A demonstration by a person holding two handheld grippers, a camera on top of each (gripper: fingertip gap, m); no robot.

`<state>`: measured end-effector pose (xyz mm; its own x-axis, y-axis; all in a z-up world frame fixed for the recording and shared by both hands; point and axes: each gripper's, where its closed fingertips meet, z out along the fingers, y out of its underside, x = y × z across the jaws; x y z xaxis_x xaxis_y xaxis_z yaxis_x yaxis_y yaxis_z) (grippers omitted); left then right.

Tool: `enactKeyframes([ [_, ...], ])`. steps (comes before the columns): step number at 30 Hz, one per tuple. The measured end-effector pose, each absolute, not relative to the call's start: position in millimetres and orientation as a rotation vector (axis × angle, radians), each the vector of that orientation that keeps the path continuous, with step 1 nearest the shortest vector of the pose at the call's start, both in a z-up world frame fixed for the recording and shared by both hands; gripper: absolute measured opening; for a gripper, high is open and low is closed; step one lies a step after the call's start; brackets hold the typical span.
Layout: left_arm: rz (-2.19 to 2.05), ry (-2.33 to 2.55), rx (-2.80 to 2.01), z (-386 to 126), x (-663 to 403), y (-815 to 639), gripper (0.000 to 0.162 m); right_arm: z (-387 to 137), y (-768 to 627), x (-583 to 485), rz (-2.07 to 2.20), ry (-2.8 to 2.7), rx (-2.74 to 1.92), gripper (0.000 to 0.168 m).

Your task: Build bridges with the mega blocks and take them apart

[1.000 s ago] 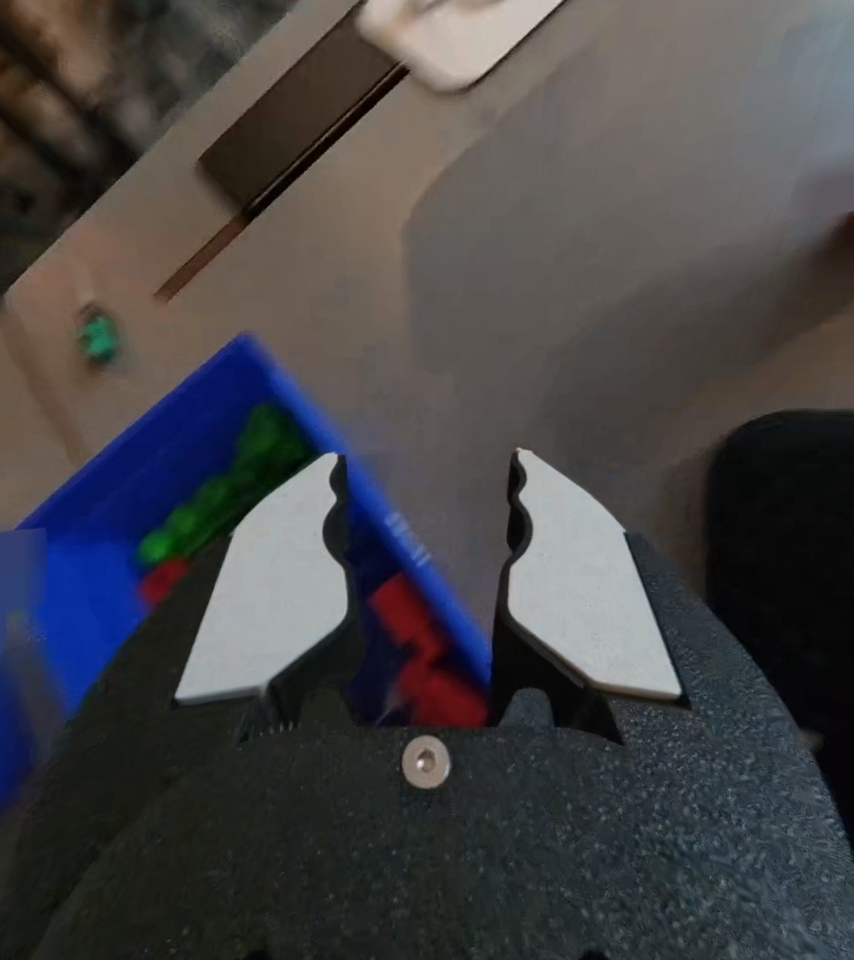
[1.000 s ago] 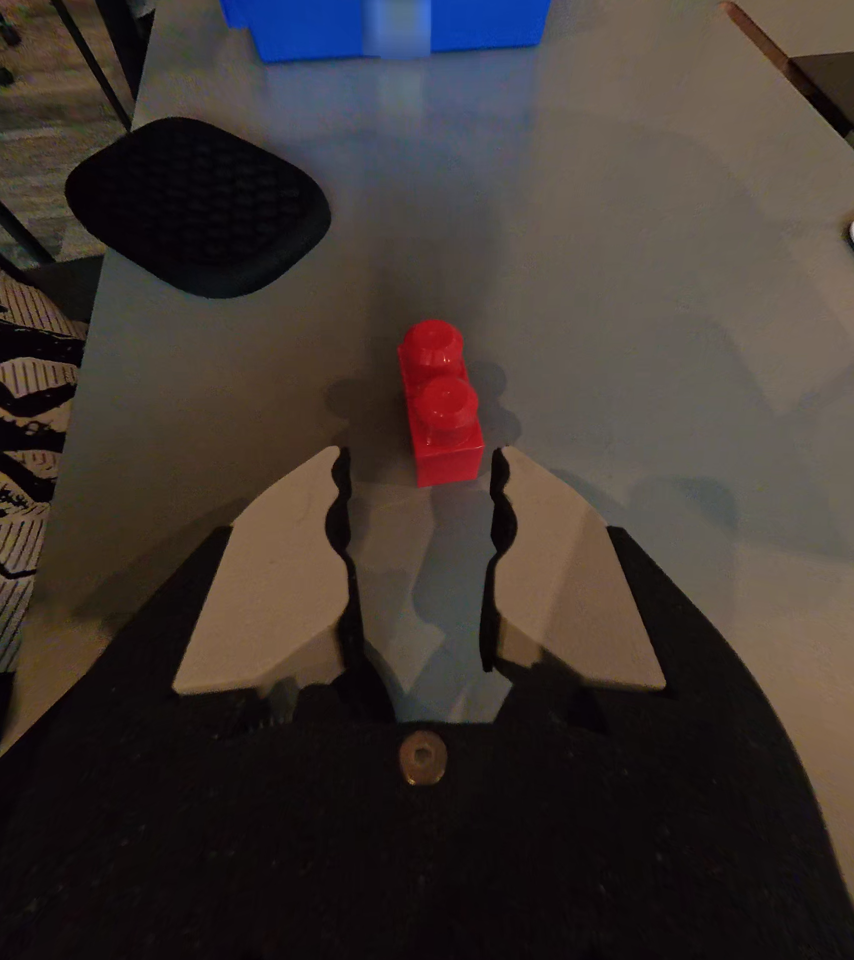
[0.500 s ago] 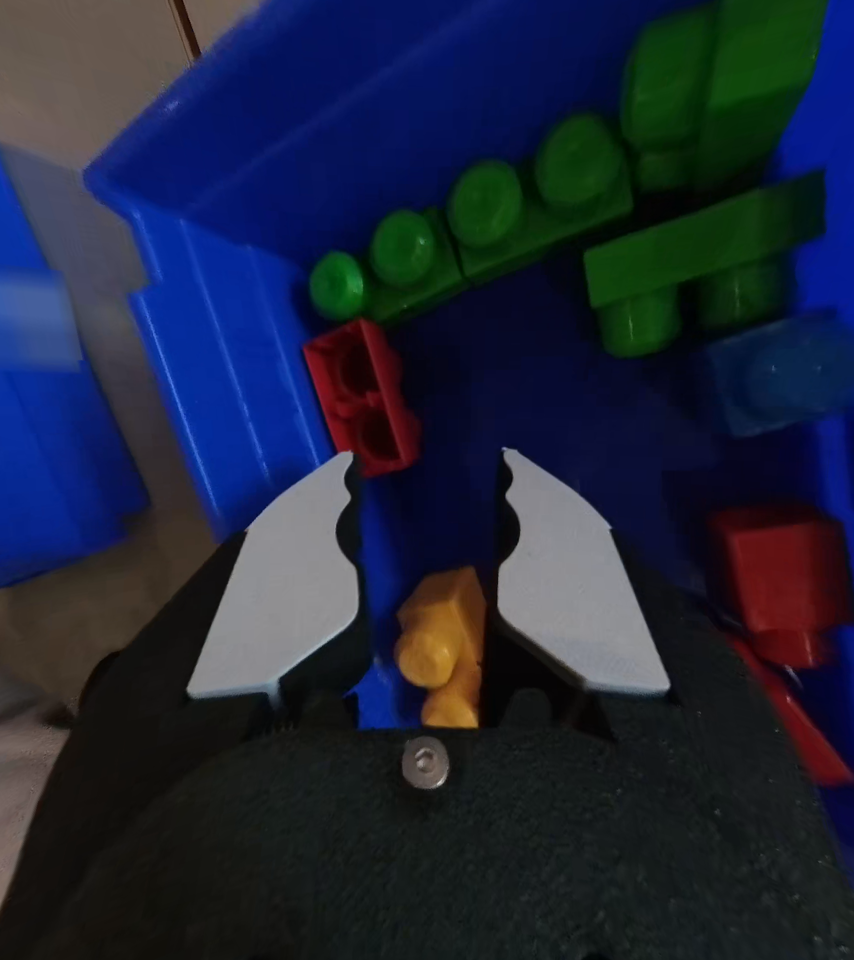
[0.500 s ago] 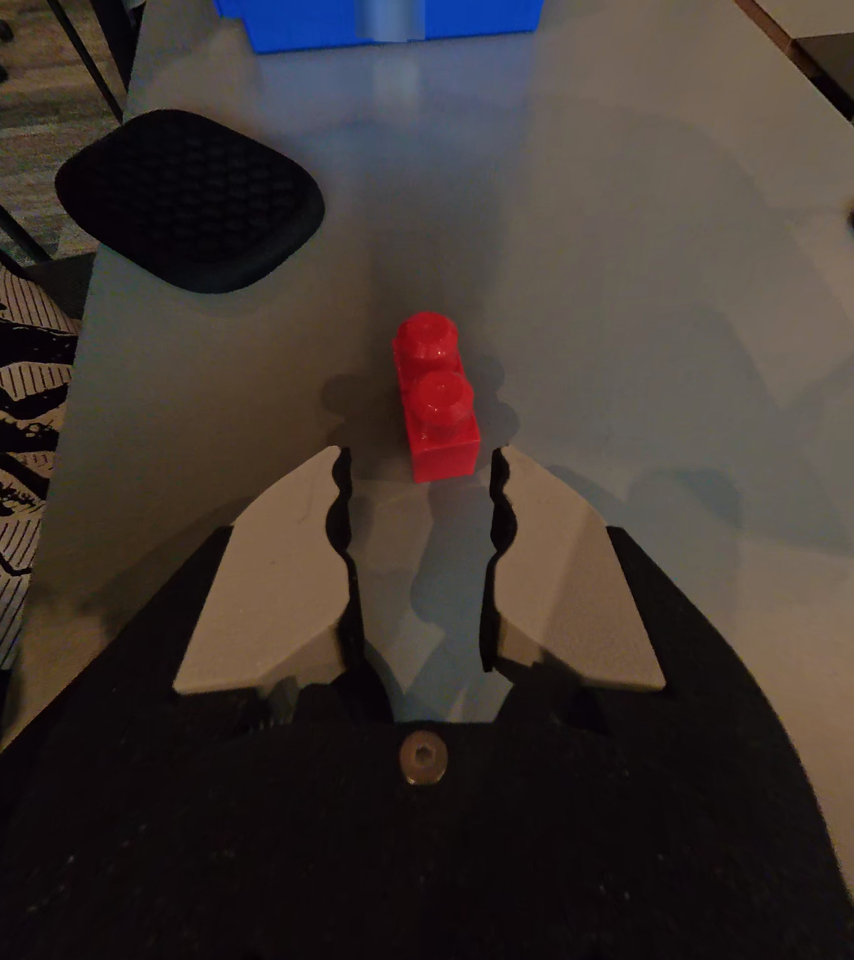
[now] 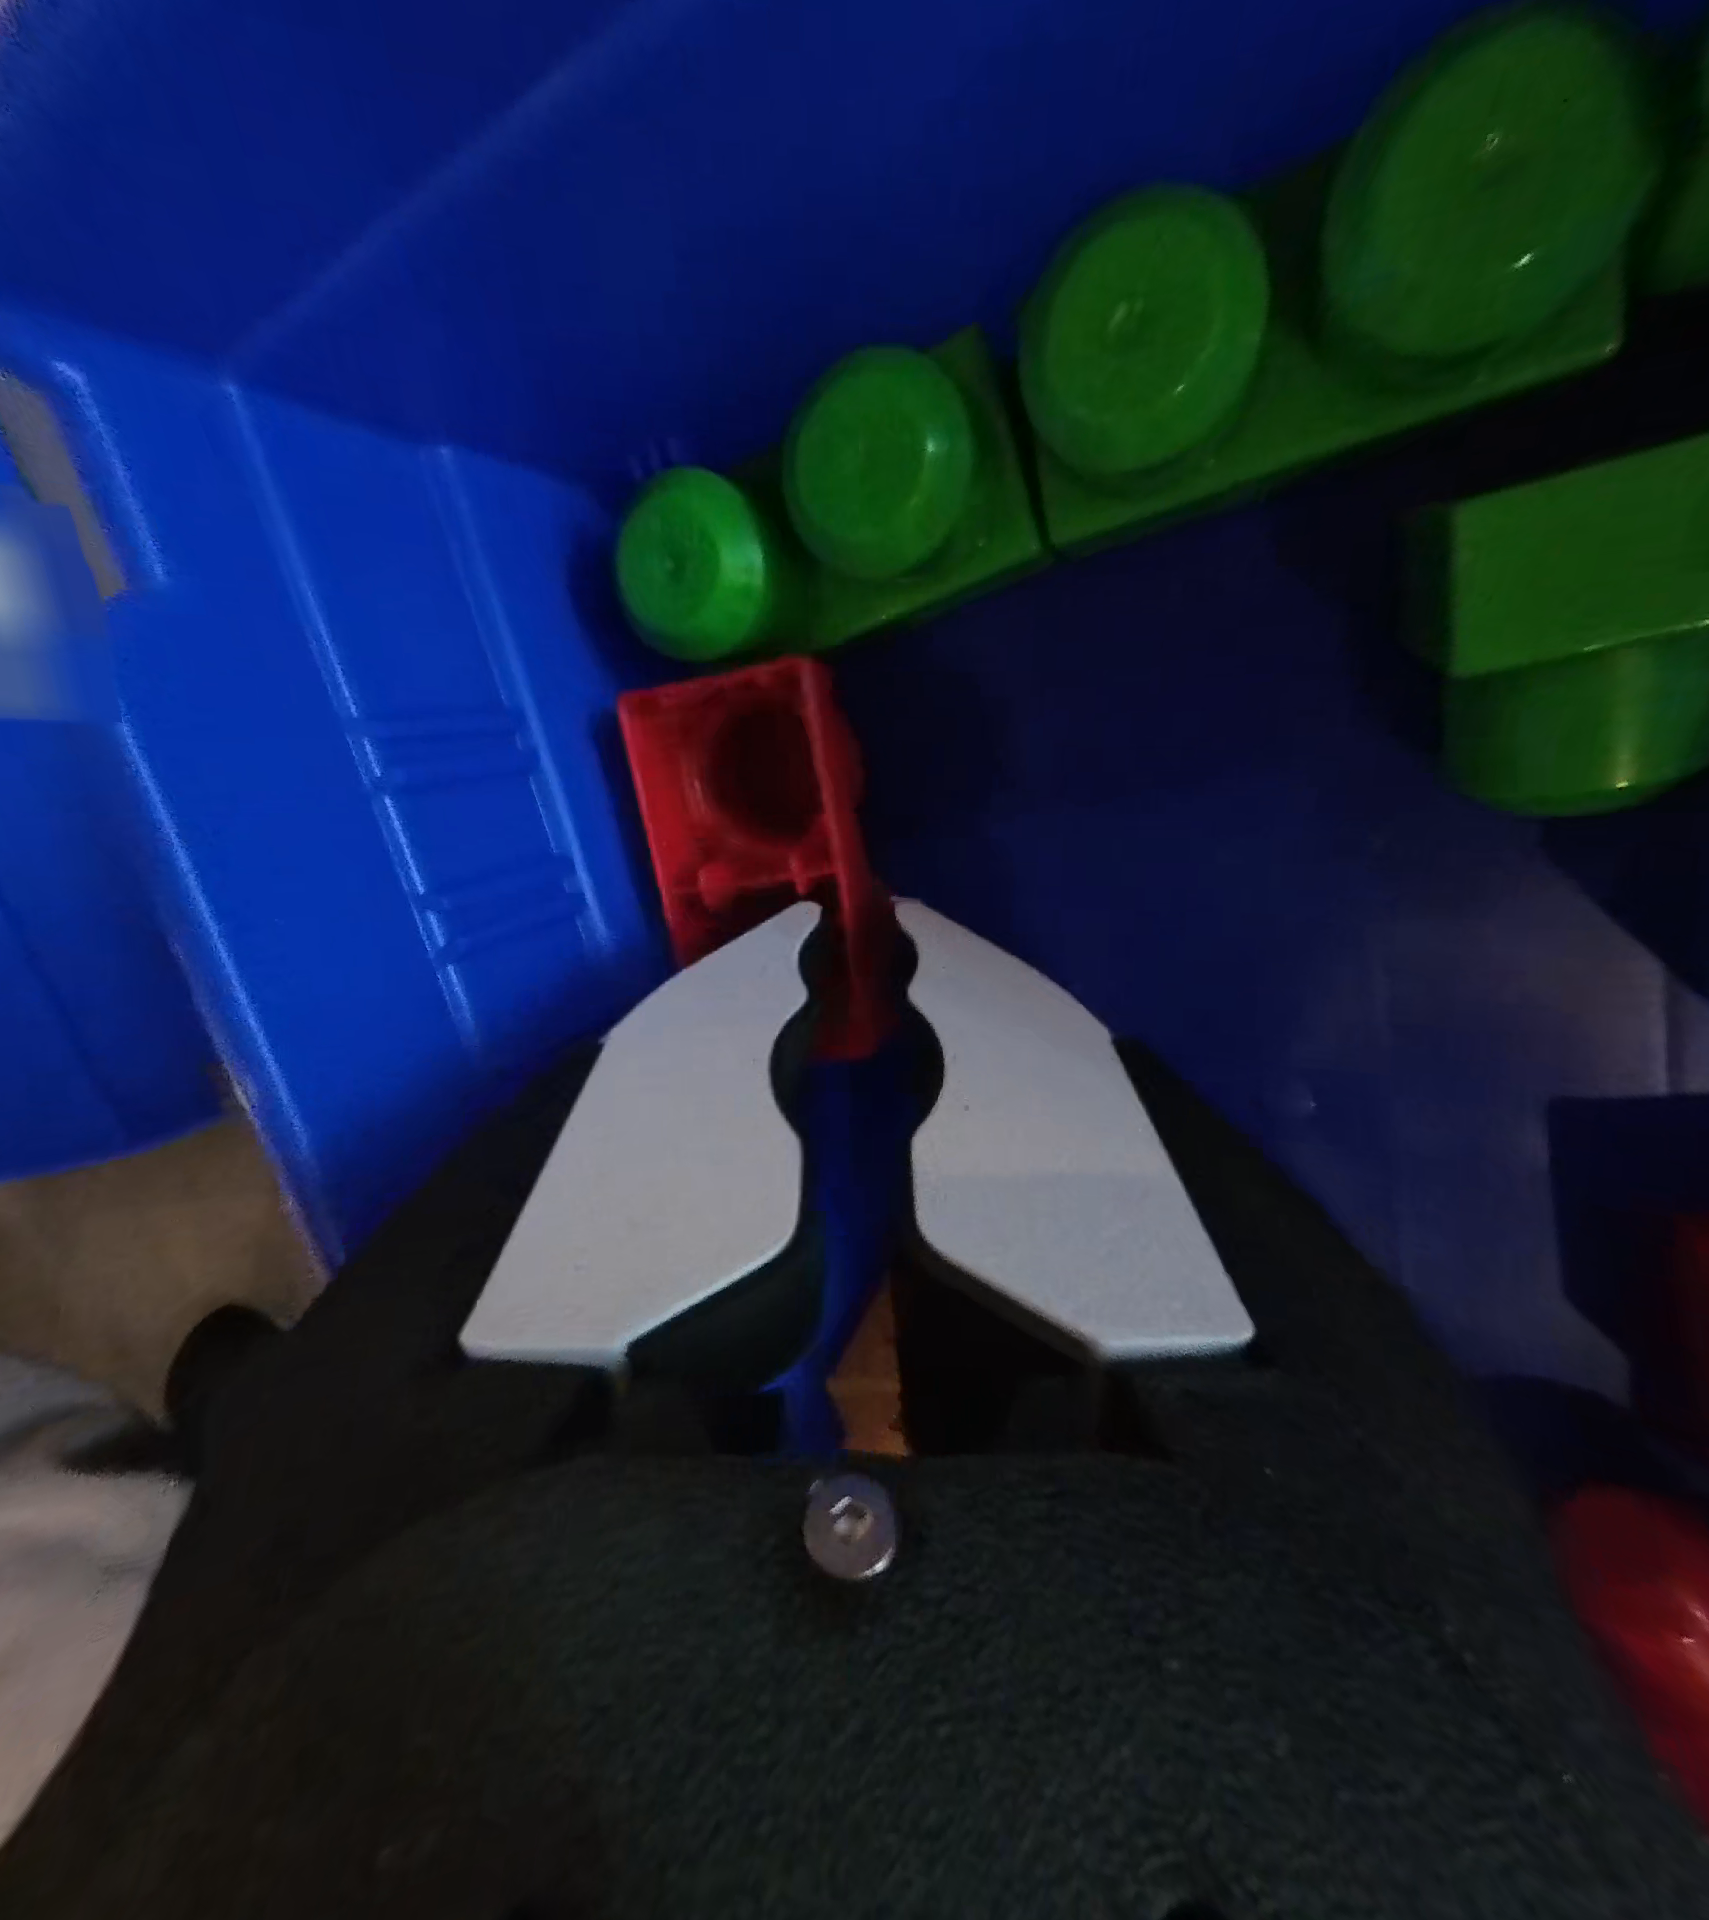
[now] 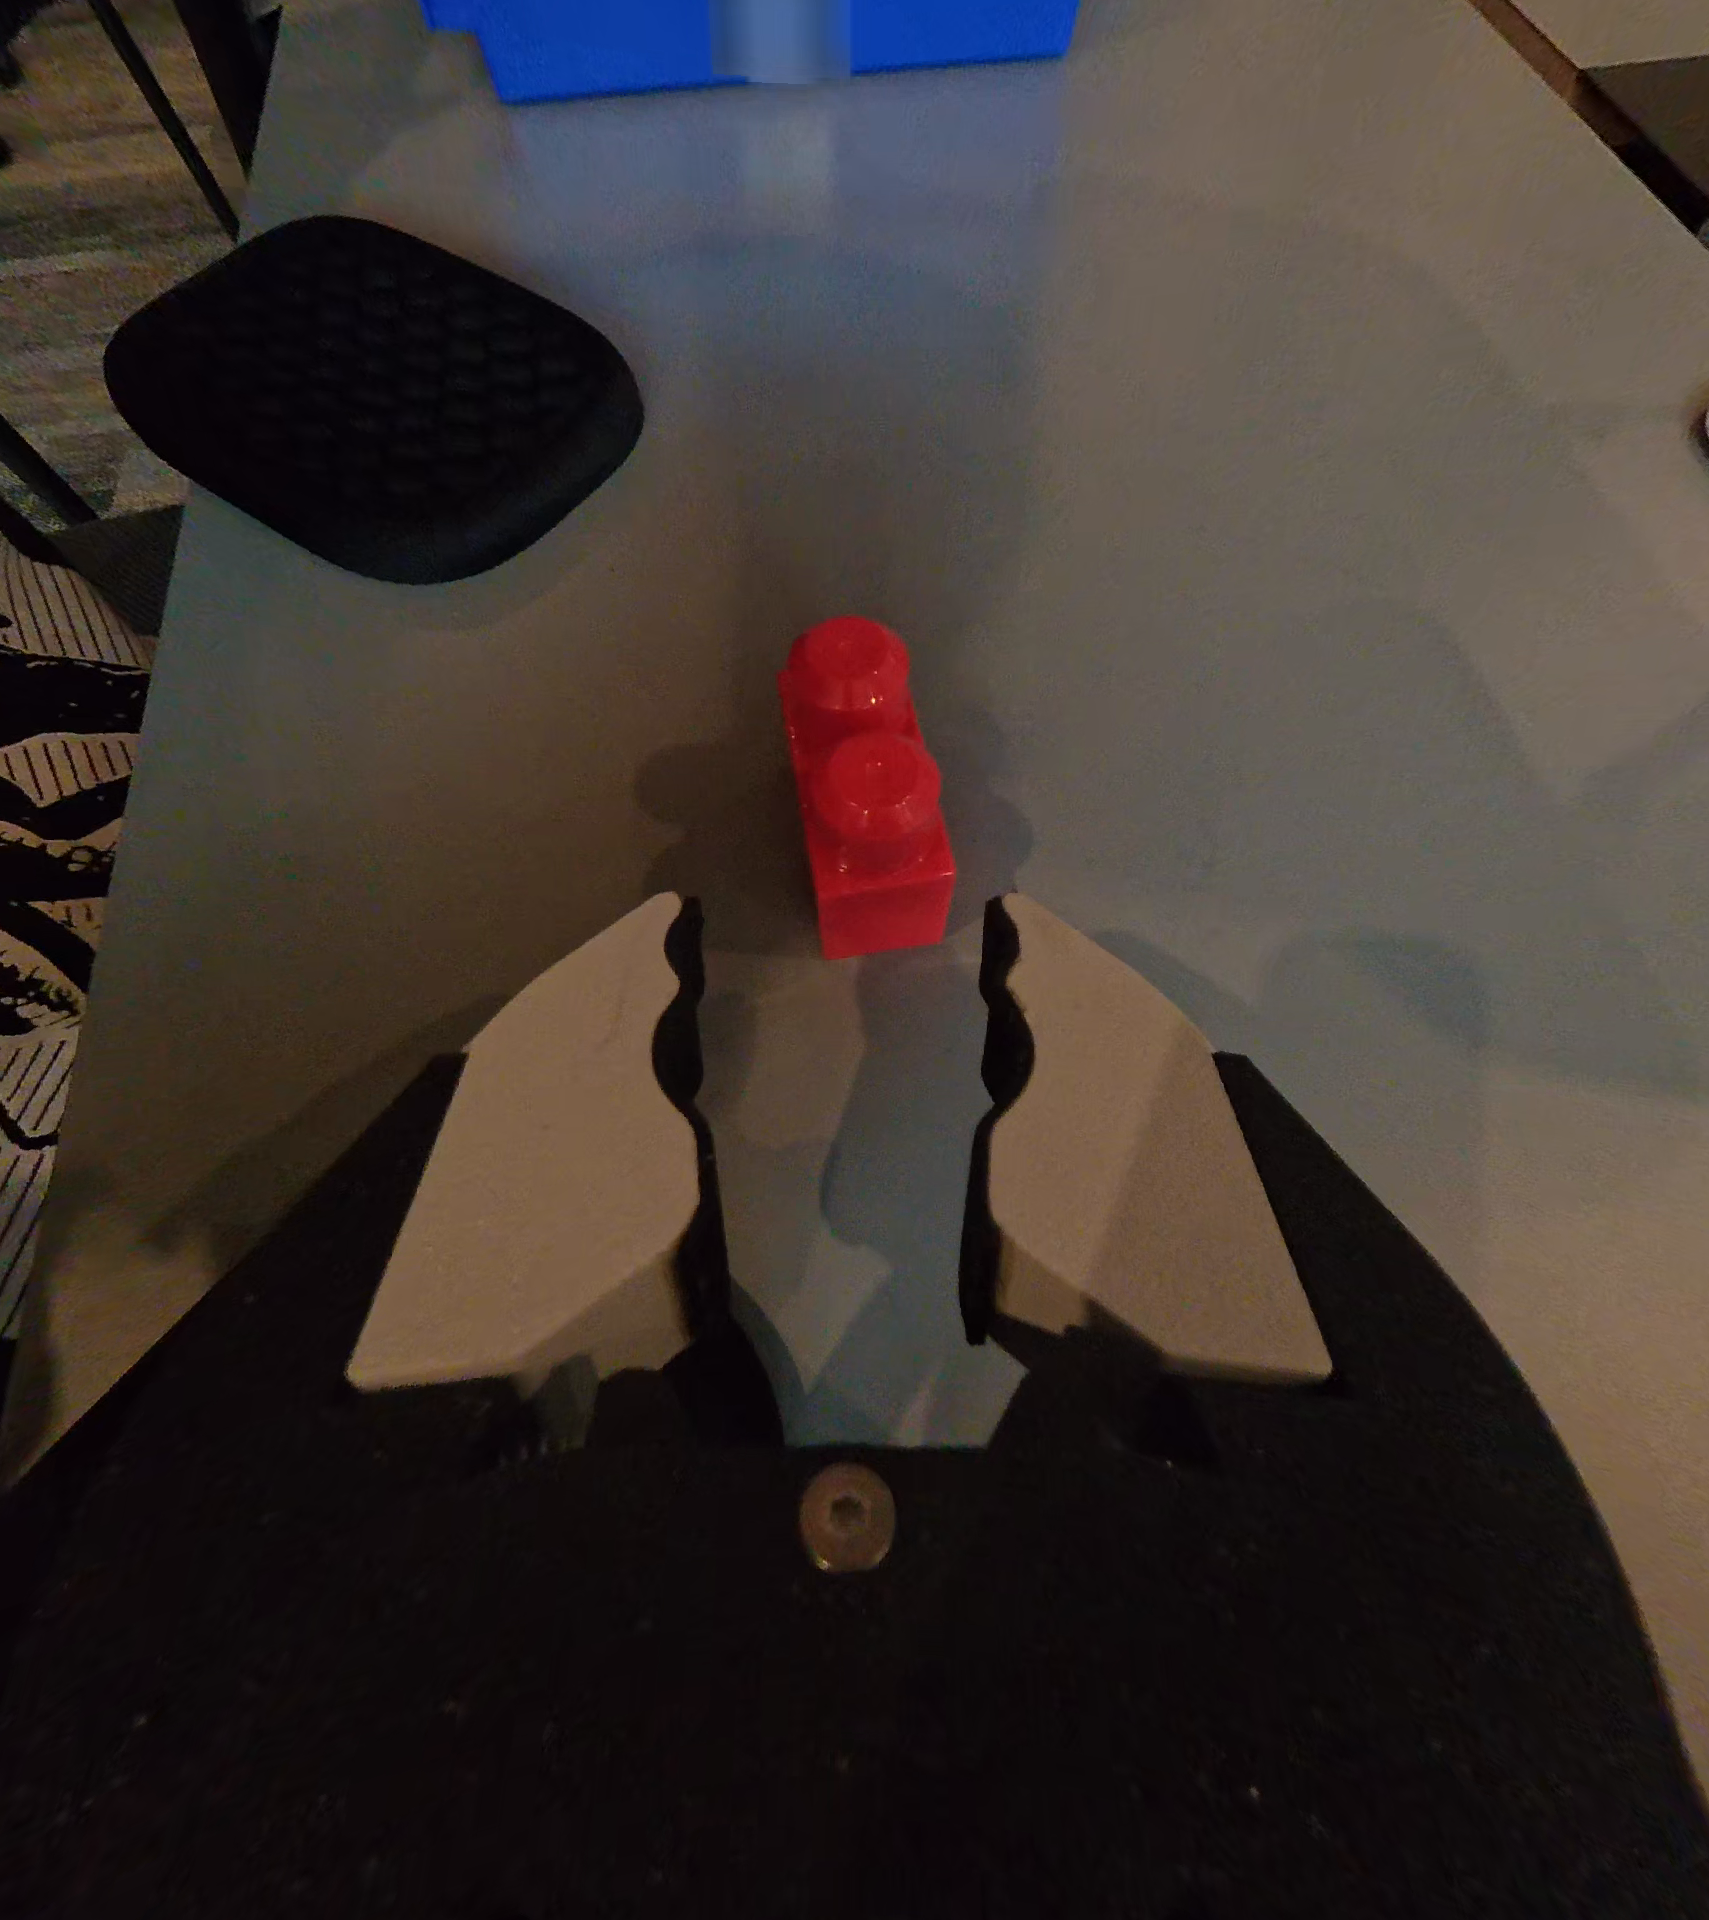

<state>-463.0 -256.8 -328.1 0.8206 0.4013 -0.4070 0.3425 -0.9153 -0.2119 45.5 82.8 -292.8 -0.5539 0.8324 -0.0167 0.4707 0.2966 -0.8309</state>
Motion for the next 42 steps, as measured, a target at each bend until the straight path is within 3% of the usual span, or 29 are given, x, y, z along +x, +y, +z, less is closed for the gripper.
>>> enactKeyframes([
  [5,0.627,-0.61,-2.792,-313.4,-455.0,-252.9,0.004,-292.6,82.1,44.9,1.165,-2.148,-1.164,0.051],
  [10,0.484,-0.517,-2.556,-260.6,-423.3,-225.9,0.004,-290.3,79.0,43.2,1.164,-2.146,-1.143,0.051],
  [16,0.382,-0.203,-2.294,-184.0,-338.5,-177.6,0.003,-274.9,72.6,37.7,1.215,-2.094,-1.095,0.05],
  [20,0.322,0.067,-2.208,-161.0,-259.1,-140.0,0.003,-250.9,63.1,30.1,1.276,-2.024,-1.047,0.051],
  [32,0.119,0.75,-2.154,-186.2,-54.9,-61.0,0.003,-185.2,-0.2,0.5,1.223,-1.973,-0.771,0.052],
  [42,0.035,0.911,-2.125,-201.3,-7.0,-45.0,0.003,-176.5,-26.6,-2.4,1.277,-1.947,-0.691,0.049],
])
